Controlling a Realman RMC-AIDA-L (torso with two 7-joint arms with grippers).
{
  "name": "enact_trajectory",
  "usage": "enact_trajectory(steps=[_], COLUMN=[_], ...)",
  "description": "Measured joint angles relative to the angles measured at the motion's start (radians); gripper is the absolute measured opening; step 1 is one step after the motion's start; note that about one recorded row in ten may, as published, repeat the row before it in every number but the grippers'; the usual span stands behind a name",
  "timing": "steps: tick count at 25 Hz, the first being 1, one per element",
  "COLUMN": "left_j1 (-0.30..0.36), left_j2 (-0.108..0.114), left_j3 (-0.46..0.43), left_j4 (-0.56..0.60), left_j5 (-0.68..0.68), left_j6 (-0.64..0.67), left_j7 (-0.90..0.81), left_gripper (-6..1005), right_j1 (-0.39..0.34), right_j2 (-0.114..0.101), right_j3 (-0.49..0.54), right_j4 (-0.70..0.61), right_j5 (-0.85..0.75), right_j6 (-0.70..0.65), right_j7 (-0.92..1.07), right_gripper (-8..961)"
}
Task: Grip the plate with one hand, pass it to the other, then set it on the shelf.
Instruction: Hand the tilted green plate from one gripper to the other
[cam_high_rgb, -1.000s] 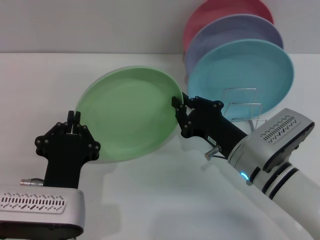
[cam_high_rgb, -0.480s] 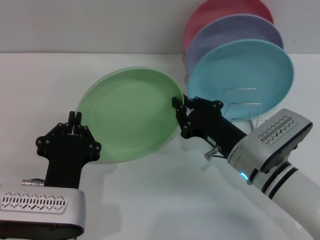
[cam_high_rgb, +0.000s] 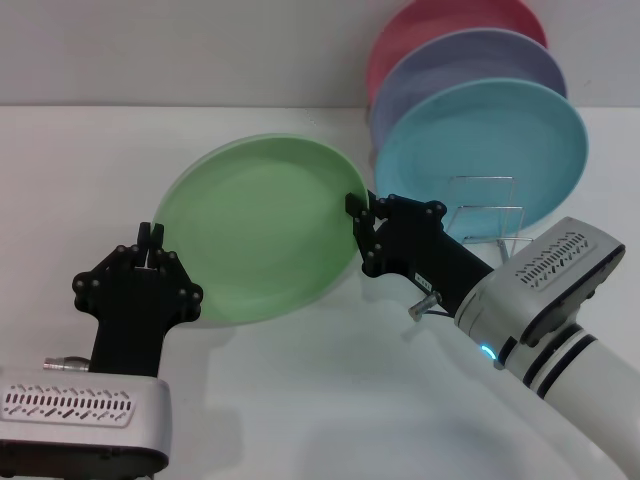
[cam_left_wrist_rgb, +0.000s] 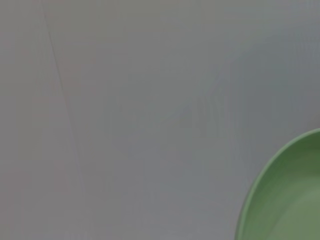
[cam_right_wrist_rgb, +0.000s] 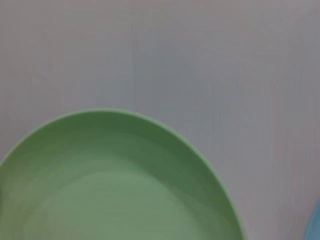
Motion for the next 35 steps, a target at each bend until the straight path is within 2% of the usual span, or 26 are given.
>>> enact_trajectory(steps=[17, 29, 35], left_j1=[-0.001, -0.003, 0.002], left_j2=[0.0, 0.002, 0.007], left_j3=[0.0, 0.0, 0.0], left_j4=[0.0, -0.003, -0.003], left_j5=[0.009, 0.012, 0.058], left_j6=[-0.006, -0.012, -0.012], left_j7=[-0.01, -0.011, -0.034], left_gripper=[40, 41, 41], right_j1=[0.0, 0.0, 0.002], right_j2=[0.0, 0.0, 0.0], right_j3=[0.004, 0.005, 0.009], right_j4=[-0.012, -0.012, -0.012], right_j5=[0.0, 0.0, 0.0], right_j6=[-0.008, -0.01, -0.01], right_j7=[0.0, 0.0, 0.0], right_gripper=[32, 33, 33])
